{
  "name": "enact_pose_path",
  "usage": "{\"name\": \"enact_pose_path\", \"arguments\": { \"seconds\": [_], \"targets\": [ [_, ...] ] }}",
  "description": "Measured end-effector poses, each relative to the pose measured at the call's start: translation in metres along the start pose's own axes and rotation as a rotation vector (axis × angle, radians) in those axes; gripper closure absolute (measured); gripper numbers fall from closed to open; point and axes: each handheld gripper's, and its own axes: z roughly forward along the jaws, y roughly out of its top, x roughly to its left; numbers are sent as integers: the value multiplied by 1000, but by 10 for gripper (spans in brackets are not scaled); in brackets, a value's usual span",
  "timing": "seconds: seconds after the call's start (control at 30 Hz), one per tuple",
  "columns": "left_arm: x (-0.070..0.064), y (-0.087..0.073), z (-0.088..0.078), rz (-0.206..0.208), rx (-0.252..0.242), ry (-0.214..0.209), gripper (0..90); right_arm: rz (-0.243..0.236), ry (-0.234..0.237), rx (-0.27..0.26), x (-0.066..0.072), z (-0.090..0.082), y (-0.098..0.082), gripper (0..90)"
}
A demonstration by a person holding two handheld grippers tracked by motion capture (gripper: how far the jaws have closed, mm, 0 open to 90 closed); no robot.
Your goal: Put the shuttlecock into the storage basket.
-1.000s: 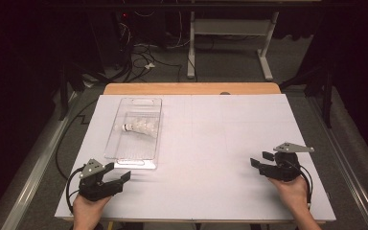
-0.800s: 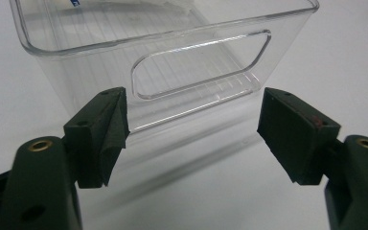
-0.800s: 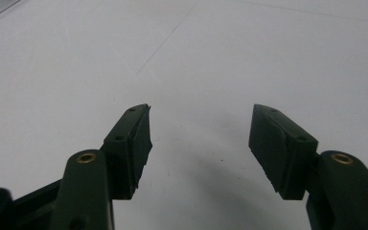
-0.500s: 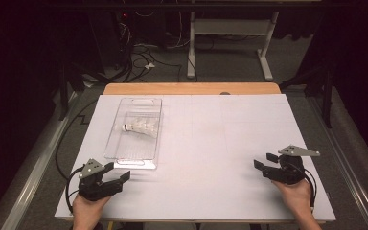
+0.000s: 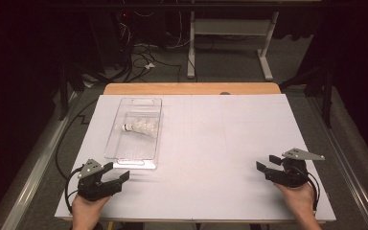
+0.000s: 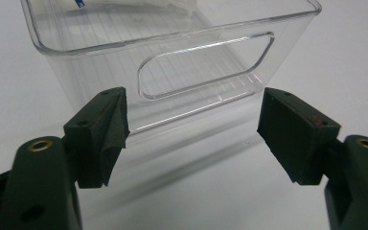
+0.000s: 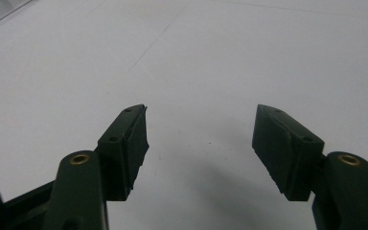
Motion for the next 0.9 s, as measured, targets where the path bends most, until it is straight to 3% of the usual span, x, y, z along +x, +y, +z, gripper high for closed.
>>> {"name": "enact_pose_path", "arguments": {
  "seconds": [0.5, 0.9],
  "targets": [
    [0, 0, -1, -2, -2, 2, 269, 29, -8, -34, -4, -9, -9, 362],
    [0, -1, -2, -5, -4, 3, 269, 22, -3, -37, -4, -10, -15, 343]
  ]
}}
